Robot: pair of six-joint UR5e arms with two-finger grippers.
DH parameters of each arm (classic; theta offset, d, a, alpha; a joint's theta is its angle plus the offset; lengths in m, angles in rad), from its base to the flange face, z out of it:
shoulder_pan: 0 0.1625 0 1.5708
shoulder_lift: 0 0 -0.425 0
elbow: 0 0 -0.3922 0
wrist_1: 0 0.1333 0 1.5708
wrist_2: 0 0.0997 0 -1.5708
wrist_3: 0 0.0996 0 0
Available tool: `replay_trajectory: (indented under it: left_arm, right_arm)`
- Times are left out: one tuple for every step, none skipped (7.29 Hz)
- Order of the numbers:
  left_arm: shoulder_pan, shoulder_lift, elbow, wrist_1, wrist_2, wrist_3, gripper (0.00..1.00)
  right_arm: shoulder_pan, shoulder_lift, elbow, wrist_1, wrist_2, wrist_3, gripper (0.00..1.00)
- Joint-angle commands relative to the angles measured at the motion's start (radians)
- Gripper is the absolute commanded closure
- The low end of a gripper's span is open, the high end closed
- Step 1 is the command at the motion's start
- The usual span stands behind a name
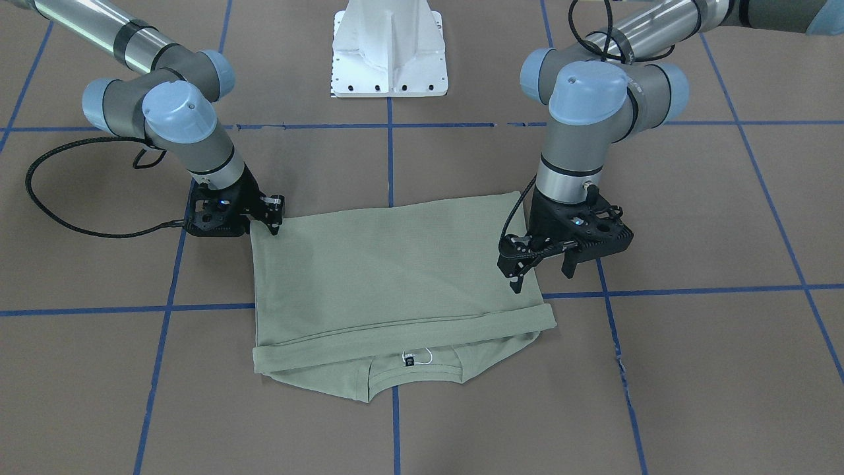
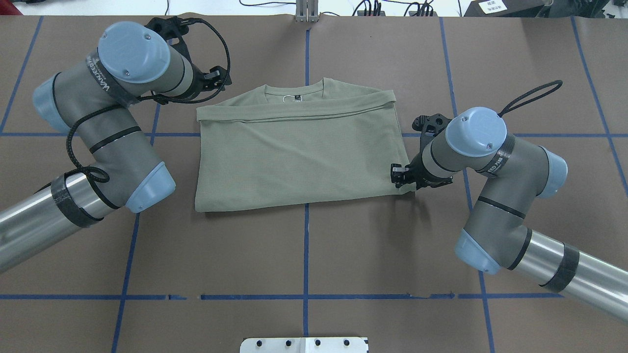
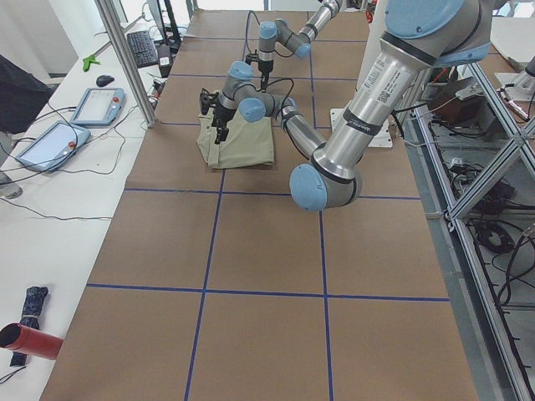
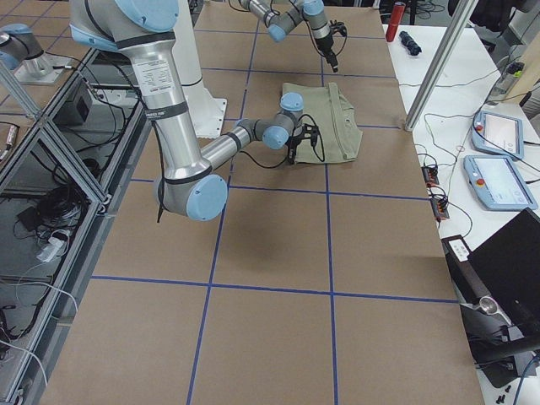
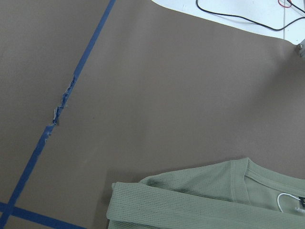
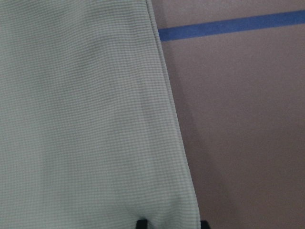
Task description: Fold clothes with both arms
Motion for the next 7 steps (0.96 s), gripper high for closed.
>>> replay_trajectory:
  left_arm:
    - [0.0, -0.003, -0.002, 0.0, -0.001, 0.0, 0.0]
    - [0.008, -0.003, -0.002, 0.0, -0.001, 0.0, 0.0]
    - [0.008, -0.004, -0.002, 0.0, -0.001, 0.0, 0.0]
    - [0.009, -0.006, -0.002, 0.0, -0.001, 0.0, 0.0]
    - [0.009, -0.007, -0.004, 0.0, -0.001, 0.0, 0.0]
    - [0.009, -0.006, -0.007, 0.0, 0.001, 0.0, 0.0]
    - [0.009, -0.004, -0.008, 0.0, 0.001, 0.0, 0.0]
  right_arm:
    - [0.003, -0.001, 0.014, -0.003, 0.036, 0.001, 1.0]
    - [0.006, -0.012, 0.021, -0.002, 0.034, 0.002, 1.0]
    - [0.006, -0.042, 0.046, -0.003, 0.034, 0.002, 1.0]
    - [0.003, -0.108, 0.11, -0.003, 0.034, 0.002, 1.0]
    - [-0.031, -0.2, 0.194, -0.003, 0.034, 0.004, 1.0]
    - [-0.076, -0.289, 0.277, -0.003, 0.034, 0.005, 1.0]
    - [-0.142, -0.372, 0.345, -0.003, 0.036, 0.018, 1.0]
